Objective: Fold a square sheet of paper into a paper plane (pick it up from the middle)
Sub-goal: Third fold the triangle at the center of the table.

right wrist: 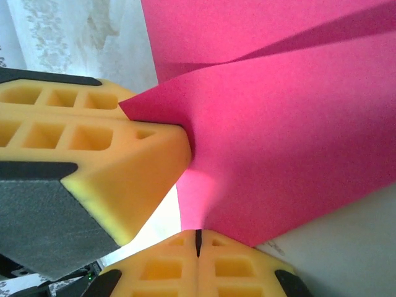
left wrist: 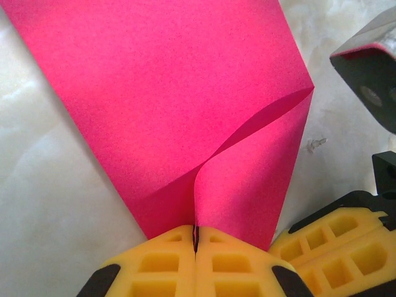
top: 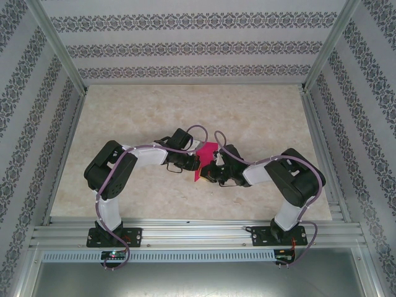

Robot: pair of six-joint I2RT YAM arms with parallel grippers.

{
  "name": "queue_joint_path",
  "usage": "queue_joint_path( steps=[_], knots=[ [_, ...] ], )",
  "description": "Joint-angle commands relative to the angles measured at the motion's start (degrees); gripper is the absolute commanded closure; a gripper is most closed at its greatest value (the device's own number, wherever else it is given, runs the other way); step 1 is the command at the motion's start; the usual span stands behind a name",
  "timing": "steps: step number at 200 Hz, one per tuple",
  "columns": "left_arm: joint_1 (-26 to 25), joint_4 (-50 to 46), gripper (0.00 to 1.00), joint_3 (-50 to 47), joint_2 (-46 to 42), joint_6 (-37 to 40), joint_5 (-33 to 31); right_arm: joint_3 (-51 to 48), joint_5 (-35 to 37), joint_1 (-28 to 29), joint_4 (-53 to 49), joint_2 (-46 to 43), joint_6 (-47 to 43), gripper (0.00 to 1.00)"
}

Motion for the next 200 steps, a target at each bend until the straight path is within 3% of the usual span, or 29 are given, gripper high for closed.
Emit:
queue_joint_path(
  steps=[1,38,109,167,200],
  knots=[
    [-0.4,-5.7,1.00,-1.2,3.2,0.9,-2.5,1.8,4.1,-0.1,-8.5,-1.7,-2.8,1.00],
    [-0.4,-5.8,0.99,-1.1,3.2,1.0,-2.6,1.3,2.5,-2.4,-7.0,-6.2,-3.6,1.00],
    [-0.4,-6.1,0.99,-0.9,3.3,1.0,-2.7,4.0,1.0,-5.0,-7.1,2.1,-4.7,1.00],
    [-0.4,-6.5,0.99,-0.7,3.4,1.3,-2.9,5.0,-0.6,-8.8,-8.6,-4.4,-6.3,1.00],
    [-0.4,-6.5,0.99,-0.7,3.5,1.4,-2.7,6.5,-3.1,-11.2,-8.2,-1.6,-7.2,1.00]
  ],
)
